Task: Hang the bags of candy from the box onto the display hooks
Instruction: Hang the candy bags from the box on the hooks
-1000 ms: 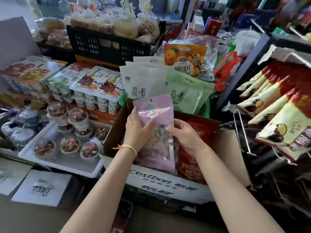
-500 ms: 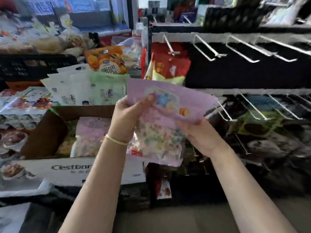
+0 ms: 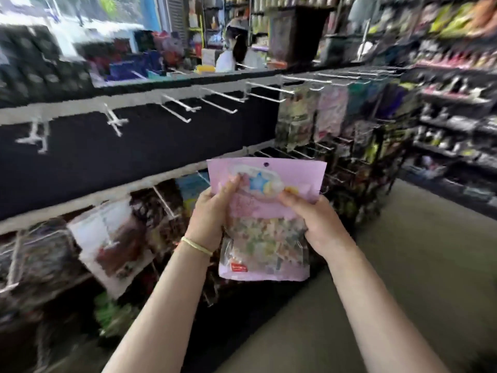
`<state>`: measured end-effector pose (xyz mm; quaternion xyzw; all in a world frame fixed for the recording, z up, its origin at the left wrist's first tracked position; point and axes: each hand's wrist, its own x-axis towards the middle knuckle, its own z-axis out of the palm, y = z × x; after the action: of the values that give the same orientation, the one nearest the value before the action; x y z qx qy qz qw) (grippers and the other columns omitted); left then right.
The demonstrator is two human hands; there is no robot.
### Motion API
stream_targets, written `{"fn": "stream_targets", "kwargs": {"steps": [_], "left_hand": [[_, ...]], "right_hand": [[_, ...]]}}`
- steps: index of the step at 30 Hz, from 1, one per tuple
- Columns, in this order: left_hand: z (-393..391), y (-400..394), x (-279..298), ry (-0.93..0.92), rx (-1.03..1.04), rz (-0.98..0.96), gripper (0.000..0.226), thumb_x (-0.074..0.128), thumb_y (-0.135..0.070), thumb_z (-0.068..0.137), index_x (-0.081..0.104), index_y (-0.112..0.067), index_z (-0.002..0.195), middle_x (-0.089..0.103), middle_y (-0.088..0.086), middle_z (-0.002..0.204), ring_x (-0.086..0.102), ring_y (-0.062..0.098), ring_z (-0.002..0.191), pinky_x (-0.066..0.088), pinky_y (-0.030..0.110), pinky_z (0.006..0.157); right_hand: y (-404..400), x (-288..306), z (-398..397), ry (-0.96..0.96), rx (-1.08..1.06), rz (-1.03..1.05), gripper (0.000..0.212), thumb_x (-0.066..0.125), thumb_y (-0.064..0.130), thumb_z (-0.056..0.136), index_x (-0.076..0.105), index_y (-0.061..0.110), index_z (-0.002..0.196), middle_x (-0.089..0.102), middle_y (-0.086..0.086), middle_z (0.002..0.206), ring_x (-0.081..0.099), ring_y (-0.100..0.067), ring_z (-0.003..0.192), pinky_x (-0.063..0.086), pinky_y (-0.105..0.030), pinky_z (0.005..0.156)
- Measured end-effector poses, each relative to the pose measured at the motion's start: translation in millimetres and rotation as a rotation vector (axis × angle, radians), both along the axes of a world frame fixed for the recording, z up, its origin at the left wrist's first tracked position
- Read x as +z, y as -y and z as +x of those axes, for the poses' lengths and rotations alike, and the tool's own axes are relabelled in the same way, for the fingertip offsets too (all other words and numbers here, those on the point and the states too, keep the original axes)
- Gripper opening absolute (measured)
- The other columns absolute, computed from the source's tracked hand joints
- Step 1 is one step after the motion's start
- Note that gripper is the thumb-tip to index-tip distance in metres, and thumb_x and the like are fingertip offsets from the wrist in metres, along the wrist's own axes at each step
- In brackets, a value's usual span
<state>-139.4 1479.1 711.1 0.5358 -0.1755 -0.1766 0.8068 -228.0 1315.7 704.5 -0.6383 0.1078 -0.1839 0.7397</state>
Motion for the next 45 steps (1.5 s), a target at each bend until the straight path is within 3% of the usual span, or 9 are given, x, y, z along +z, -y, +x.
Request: {"fn": "stream_targets", "kwargs": {"steps": [9,14,20,23,26,30,38,41,45], "left_hand": [[122.6,222.2,-30.3,-0.124,-0.112,-0.033,0.031,0.059,-0.031,0.099,0.074,-0.004,0.103,0.076,0.014,0.105,0.074,0.023,0.095,0.059,0.028,0.074],[199.4,331.8,-23.2,-0.145,-0.113,0.006,0.047,0.069,-0.039,0.086,0.073,0.001,0.109,0.074,0.019,0.109,0.072,0.031,0.104,0.056,0.040,0.093],[250.5,452.5,-8.2,-0.049,-0.109,0.107,0.037,0.069,-0.040,0.089,0.071,-0.005,0.097,0.076,-0.002,0.078,0.071,0.009,0.070,0.052,0.019,0.060],[268.0,506.2,-3.9,-0.020,-0.045,0.102,0.024,0.068,-0.031,0.093,0.078,-0.009,0.099,0.078,0.003,0.089,0.075,0.014,0.085,0.056,0.024,0.072],[283.1,548.6,-2.8,-0.008,0.075,0.116,0.030,0.070,-0.036,0.092,0.079,-0.009,0.100,0.078,0.010,0.100,0.074,0.025,0.098,0.057,0.040,0.091],[286.2,594.9,8.7,-0.010,0.305,0.123,0.028,0.063,-0.032,0.098,0.077,-0.008,0.092,0.077,0.000,0.078,0.073,0.010,0.071,0.054,0.021,0.059],[283.6,631.0,12.2,0.040,0.555,0.070,0.060,0.070,-0.056,0.085,0.074,0.003,0.088,0.066,0.039,0.099,0.067,0.055,0.088,0.056,0.063,0.079],[284.4,634.7,9.8,0.044,0.597,0.068,0.085,0.075,-0.067,0.075,0.062,0.016,0.091,0.063,0.035,0.099,0.063,0.056,0.088,0.051,0.067,0.082],[290.6,636.1,5.3,0.011,0.659,0.102,0.067,0.079,-0.073,0.067,0.063,-0.014,0.094,0.056,0.016,0.097,0.058,0.045,0.078,0.046,0.054,0.075]], "right_hand": [[208.9,-13.0,109.6,-0.053,-0.245,0.044,0.018,0.063,0.027,0.092,0.069,0.011,0.088,0.076,0.011,0.075,0.071,0.001,0.073,0.053,-0.015,0.061],[317.8,0.7,177.4,-0.100,-0.284,0.029,0.033,0.080,0.043,0.065,0.075,0.020,0.089,0.078,0.007,0.094,0.070,-0.012,0.102,0.050,-0.034,0.099],[446.8,14.7,229.6,-0.005,-0.352,-0.018,0.010,0.070,0.009,0.090,0.074,0.019,0.091,0.078,0.004,0.088,0.073,-0.015,0.090,0.054,-0.041,0.091],[509.5,17.3,265.7,0.014,-0.380,0.012,0.003,0.077,0.024,0.087,0.077,0.022,0.085,0.078,0.003,0.091,0.070,-0.025,0.105,0.050,-0.051,0.104],[558.3,19.0,299.5,0.019,-0.318,-0.004,0.012,0.078,0.032,0.085,0.080,0.024,0.077,0.078,0.002,0.083,0.072,-0.025,0.093,0.051,-0.053,0.100],[609.4,28.2,337.0,0.011,-0.146,-0.009,0.014,0.076,0.037,0.086,0.075,0.024,0.083,0.073,0.009,0.068,0.069,-0.010,0.070,0.054,-0.037,0.079],[653.8,36.8,376.1,0.061,0.195,0.063,0.086,0.087,0.069,0.053,0.074,0.007,0.111,0.074,-0.019,0.111,0.065,-0.042,0.114,0.047,-0.063,0.103],[653.1,35.0,381.1,0.072,0.249,0.061,0.083,0.087,0.071,0.049,0.078,0.010,0.104,0.071,-0.025,0.114,0.066,-0.045,0.111,0.048,-0.067,0.098],[649.5,34.6,384.3,0.052,0.274,0.016,0.055,0.083,0.067,0.057,0.081,0.019,0.083,0.075,-0.018,0.104,0.069,-0.039,0.102,0.048,-0.064,0.099]]}}
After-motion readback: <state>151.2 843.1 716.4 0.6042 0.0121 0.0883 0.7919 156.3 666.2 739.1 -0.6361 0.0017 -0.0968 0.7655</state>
